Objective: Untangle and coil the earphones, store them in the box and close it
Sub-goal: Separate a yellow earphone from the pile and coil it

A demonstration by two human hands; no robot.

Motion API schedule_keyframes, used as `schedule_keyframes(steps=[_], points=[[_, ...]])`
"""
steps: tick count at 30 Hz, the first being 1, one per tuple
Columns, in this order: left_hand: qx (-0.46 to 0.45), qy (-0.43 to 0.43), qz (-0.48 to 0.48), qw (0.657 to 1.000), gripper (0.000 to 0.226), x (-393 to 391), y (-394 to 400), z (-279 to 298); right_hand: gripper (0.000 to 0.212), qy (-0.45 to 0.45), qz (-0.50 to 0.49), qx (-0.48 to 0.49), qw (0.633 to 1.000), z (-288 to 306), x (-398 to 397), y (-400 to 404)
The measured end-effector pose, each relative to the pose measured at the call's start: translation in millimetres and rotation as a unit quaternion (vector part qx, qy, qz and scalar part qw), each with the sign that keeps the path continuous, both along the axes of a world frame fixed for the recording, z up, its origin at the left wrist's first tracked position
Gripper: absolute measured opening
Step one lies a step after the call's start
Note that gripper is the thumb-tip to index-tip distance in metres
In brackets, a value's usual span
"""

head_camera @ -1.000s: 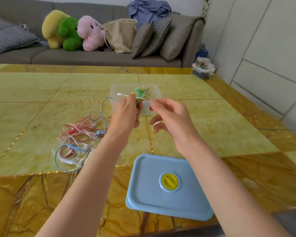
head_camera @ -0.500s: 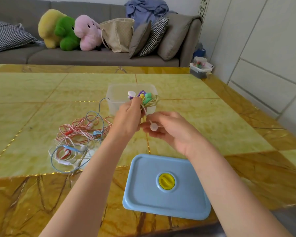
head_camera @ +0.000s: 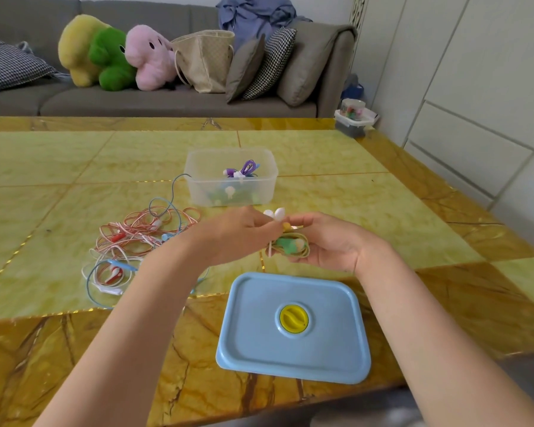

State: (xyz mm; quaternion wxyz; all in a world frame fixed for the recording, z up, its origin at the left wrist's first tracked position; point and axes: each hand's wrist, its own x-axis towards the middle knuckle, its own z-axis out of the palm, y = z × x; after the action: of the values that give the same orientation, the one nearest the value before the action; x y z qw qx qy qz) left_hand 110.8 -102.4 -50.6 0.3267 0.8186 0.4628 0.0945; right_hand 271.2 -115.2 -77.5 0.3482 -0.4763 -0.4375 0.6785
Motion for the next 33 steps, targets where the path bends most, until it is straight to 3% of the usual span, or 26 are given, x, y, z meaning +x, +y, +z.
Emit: schedule_keyframes(steps=[5,9,13,19,22,24,27,31,33], points=[[-0.095,0.101,-0.029,0.99,0.03,-5,2,-4,0.025,-0.049,0.038,-0.013,0.998,-6,-2,1],[-0.089,0.147,-0.047,0.984,0.035,-6,2,-4,0.015,-0.128,0.042,0.033,0.99,-4,-2,3],[-0.095,0.142,-0.039,0.985,0.035,-4,5,-5,0.01,-0.172,0.037,0.089,0.98,0,-9,0],[-0.088,0.14,-0.004,0.986,0.035,-1,5,-10,0.019,-0.24,0.045,0.125,0.962,5,-13,-1],[-0.126,0.037,0.049,0.99,0.037,0,11,-12,0.014,-0.276,-0.025,0.182,0.943,7,-16,0],[-0.147,-0.029,0.089,0.985,0.038,0,14,-11,0.014,-0.34,-0.064,0.275,0.897,7,-20,1],[-0.152,-0.089,0.149,0.973,0.037,4,14,-10,0.013,-0.445,-0.106,0.402,0.793,2,-27,4],[-0.172,-0.163,0.223,0.946,0.031,13,11,-15,0.014,-0.491,-0.157,0.571,0.639,-12,-34,8],[-0.202,-0.226,0.247,0.92,0.029,17,10,-17,0.013,-0.529,-0.168,0.596,0.579,-16,-35,11]])
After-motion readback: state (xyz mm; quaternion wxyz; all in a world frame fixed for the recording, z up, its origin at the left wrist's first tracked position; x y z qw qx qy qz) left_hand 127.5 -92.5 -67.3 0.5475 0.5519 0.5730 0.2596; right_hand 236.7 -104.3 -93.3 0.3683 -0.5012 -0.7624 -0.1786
